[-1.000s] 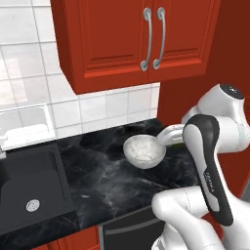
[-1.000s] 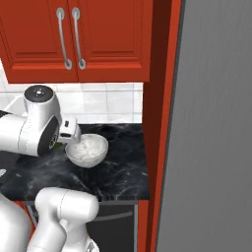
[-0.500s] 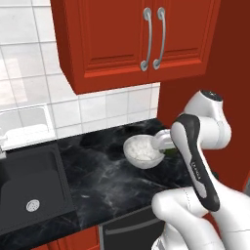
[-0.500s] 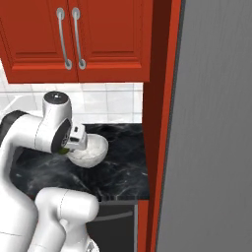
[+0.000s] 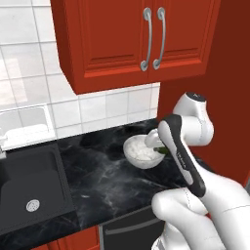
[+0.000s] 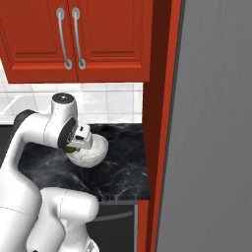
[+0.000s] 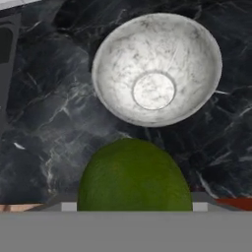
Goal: Take the fish, mushroom, and lime from the freezer and place them in the bowl on the counter.
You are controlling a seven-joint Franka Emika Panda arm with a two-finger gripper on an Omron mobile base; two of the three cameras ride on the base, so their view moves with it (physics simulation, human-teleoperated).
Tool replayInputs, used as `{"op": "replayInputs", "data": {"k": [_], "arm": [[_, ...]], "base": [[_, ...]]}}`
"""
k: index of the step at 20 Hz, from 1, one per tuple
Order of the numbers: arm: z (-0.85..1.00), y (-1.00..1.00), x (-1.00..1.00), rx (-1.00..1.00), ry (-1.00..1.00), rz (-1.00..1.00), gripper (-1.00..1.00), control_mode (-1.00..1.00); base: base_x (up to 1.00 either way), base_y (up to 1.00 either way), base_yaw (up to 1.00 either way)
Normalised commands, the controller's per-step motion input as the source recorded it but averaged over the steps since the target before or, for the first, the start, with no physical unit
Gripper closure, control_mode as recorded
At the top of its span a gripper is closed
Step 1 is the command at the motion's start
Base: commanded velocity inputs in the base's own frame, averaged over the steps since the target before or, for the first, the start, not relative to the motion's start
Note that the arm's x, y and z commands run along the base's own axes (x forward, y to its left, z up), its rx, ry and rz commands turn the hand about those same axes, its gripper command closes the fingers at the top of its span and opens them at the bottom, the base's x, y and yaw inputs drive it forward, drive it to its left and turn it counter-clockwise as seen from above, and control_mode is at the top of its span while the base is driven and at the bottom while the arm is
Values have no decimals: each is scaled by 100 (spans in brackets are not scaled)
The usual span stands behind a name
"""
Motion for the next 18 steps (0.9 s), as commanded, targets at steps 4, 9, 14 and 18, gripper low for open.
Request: {"op": "replayInputs", "data": {"k": [4,9,14,18], "arm": [[-31,0,36,-1,7,-3,100,-100],[-30,0,29,-1,7,-1,100,-100],[-21,0,38,0,4,0,100,-100],[-24,1,34,-1,5,0,100,-100]], "base": [[0,0,0],[0,0,0],[0,0,0],[0,0,0]]}}
